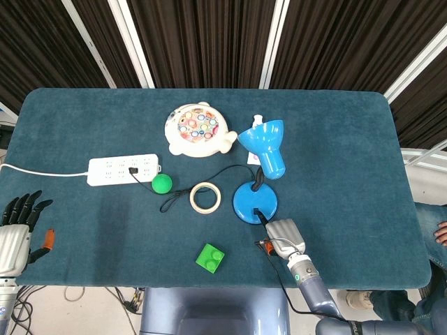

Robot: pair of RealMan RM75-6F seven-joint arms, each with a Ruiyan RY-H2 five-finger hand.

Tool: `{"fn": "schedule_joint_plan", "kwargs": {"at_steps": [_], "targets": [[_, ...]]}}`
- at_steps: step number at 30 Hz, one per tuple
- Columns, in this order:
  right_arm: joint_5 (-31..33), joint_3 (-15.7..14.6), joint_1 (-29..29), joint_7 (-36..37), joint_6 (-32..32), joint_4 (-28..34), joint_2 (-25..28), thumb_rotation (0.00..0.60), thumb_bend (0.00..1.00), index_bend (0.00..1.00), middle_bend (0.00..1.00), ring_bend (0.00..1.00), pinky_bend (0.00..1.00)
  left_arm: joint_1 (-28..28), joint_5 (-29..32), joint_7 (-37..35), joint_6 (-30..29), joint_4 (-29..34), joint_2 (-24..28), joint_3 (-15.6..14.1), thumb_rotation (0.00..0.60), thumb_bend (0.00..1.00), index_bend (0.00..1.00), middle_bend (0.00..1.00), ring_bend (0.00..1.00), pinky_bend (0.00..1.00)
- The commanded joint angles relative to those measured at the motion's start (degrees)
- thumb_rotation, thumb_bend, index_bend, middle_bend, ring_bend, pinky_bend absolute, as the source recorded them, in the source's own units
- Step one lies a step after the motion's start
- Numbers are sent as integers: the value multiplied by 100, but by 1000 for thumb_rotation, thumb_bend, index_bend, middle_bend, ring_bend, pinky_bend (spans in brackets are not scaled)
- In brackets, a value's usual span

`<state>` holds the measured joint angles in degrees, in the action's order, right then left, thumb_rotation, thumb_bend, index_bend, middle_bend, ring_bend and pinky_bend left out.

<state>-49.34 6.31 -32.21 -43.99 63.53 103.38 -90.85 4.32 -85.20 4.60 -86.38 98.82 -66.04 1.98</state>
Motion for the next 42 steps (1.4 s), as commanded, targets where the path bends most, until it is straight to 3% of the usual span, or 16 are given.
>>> {"fn": "schedule_joint_plan", "kwargs": {"at_steps": [1, 15, 31, 37, 42], "targets": [[35, -25, -35, -12, 10, -12, -17, 600, 579, 0, 577, 744, 932, -14, -7, -14, -6, -32, -13, -14, 600, 498, 177, 35, 0, 0], [273, -109, -193, -94, 70, -51, -66, 600, 579, 0, 576, 744, 973, -31, -29, -43, -19, -75, -28, -14, 600, 499, 177, 35, 0, 0], [309, -453, -217, -141, 107, 12, 59, 600, 579, 0, 576, 744, 1000, -56, -65, -67, -44, -138, -55, -23, 600, 499, 177, 35, 0, 0], [342, -426, -244, -85, 126, -29, 68, 600, 580, 0, 577, 742, 1000, -54, -60, -57, -48, -139, -55, -8, 600, 499, 177, 35, 0, 0], [110, -321, -198, 70, 355, 120, 276, 600, 579, 0, 568, 682, 1000, -62, -31, -63, -72, -135, -66, 22, 600, 499, 177, 35, 0, 0]]}}
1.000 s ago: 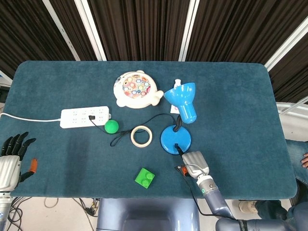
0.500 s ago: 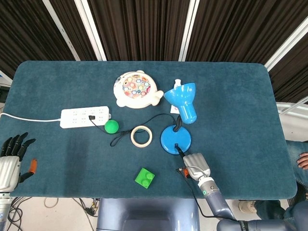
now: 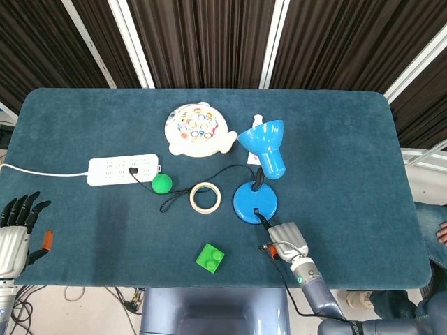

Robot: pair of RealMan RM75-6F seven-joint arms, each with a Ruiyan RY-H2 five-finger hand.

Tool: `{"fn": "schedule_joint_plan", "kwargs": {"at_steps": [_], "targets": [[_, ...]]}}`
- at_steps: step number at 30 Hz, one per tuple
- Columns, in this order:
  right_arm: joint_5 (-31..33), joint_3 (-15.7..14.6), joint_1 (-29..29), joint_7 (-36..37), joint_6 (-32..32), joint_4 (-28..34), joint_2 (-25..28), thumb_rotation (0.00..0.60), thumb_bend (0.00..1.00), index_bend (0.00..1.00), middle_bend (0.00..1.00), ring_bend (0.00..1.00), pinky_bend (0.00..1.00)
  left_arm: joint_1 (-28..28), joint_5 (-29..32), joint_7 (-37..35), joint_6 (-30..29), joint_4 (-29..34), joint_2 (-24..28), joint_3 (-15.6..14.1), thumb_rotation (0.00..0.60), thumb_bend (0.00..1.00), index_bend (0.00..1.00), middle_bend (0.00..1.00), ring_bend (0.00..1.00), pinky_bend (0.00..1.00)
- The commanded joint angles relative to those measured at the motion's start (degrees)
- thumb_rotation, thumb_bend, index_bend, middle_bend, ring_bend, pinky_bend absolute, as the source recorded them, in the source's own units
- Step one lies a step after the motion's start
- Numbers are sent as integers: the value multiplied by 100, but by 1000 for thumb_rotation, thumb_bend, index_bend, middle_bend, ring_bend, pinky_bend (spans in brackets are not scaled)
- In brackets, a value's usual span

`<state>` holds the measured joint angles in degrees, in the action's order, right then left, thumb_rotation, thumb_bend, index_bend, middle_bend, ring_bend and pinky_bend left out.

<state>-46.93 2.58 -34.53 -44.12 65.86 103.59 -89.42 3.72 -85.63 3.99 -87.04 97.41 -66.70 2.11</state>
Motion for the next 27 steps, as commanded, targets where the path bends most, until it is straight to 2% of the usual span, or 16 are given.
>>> {"fn": "schedule_joint_plan", "kwargs": {"at_steps": [1, 5, 8, 12, 17, 20, 25, 27], "targets": [[-199, 65, 63, 137, 184, 186, 243, 600, 579, 0, 561, 663, 1000, -2, 25, -7, -4, 18, 4, 16, 600, 499, 177, 35, 0, 0], [-498, 25, 255, 399, 419, 611, 776, 600, 576, 0, 522, 591, 1000, 110, 34, 79, 59, 272, 106, 132, 600, 499, 177, 35, 0, 0], [-872, -156, 511, 692, 629, 939, 1296, 600, 527, 0, 476, 529, 1000, 153, 131, 147, 154, 461, 187, 166, 600, 499, 177, 34, 0, 0], [-1671, -627, 1014, 1258, 986, 1107, 2092, 600, 387, 0, 373, 413, 1000, 175, 171, 120, 212, 602, 261, 174, 600, 499, 177, 34, 0, 0], [-2807, -1303, 1618, 2060, 1387, 851, 2882, 600, 367, 0, 233, 278, 1000, 203, 186, 161, 248, 678, 297, 183, 600, 499, 177, 34, 0, 0], [-3221, -1408, 1978, 2523, 1834, 484, 2954, 600, 367, 0, 169, 208, 1000, 191, 167, 175, 230, 650, 285, 165, 600, 499, 177, 34, 0, 0], [-3664, -1283, 2510, 3143, 2644, -440, 2595, 600, 367, 0, 84, 114, 1000, 193, 119, 198, 209, 619, 283, 150, 600, 499, 177, 34, 0, 0], [-3696, -1201, 2602, 3273, 2739, -752, 2459, 600, 366, 0, 73, 95, 1000, 194, 101, 204, 212, 605, 285, 138, 600, 499, 177, 34, 0, 0]]}}
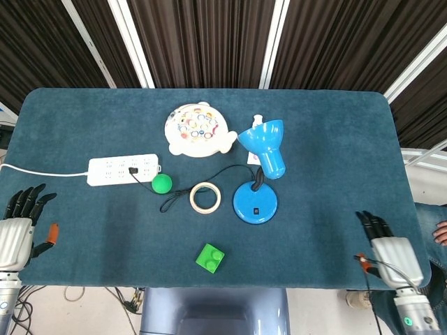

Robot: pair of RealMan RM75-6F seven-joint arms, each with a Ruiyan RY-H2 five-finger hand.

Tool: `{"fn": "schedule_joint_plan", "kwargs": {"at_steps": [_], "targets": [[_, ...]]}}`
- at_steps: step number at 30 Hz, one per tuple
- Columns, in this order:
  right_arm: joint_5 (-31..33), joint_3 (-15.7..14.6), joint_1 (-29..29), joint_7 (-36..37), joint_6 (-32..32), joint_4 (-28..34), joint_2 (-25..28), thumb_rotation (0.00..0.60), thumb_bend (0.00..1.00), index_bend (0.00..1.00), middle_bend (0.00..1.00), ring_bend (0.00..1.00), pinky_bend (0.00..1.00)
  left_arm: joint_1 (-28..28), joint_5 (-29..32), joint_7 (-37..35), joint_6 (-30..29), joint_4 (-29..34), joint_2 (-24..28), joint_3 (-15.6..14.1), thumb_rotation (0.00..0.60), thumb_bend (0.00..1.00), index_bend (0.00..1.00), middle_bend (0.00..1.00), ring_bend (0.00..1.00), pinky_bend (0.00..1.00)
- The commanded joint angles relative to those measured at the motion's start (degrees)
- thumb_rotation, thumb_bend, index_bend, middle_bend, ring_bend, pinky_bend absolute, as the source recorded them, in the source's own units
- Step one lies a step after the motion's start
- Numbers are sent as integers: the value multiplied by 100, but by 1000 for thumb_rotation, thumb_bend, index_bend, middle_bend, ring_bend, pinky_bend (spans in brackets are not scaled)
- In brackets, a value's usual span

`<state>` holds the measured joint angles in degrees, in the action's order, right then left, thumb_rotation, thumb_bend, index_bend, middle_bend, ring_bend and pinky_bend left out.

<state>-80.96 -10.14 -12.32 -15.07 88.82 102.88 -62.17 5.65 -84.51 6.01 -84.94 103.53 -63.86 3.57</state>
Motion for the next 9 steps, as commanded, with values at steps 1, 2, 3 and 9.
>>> {"fn": "schedule_joint_plan", "kwargs": {"at_steps": [1, 2, 3, 9], "targets": [[-300, 106, 391, 400, 445, -766, -295, 600, 366, 0, 70, 92, 1000, 3, -24, 3, 0, -14, 2, -12, 600, 499, 177, 34, 0, 0], [-301, 169, 412, 439, 467, -873, -341, 600, 366, 0, 68, 90, 1000, 5, -47, 11, -2, -29, 4, -20, 600, 499, 177, 34, 0, 0], [-299, 205, 426, 451, 475, -940, -375, 600, 366, 0, 67, 89, 1000, 5, -62, 20, -4, -39, 4, -27, 600, 499, 177, 34, 0, 0], [-241, 381, 479, 509, 377, -1209, -489, 600, 366, 0, 62, 87, 681, 21, -106, 63, 5, -34, 19, -43, 600, 499, 177, 34, 0, 0]]}}
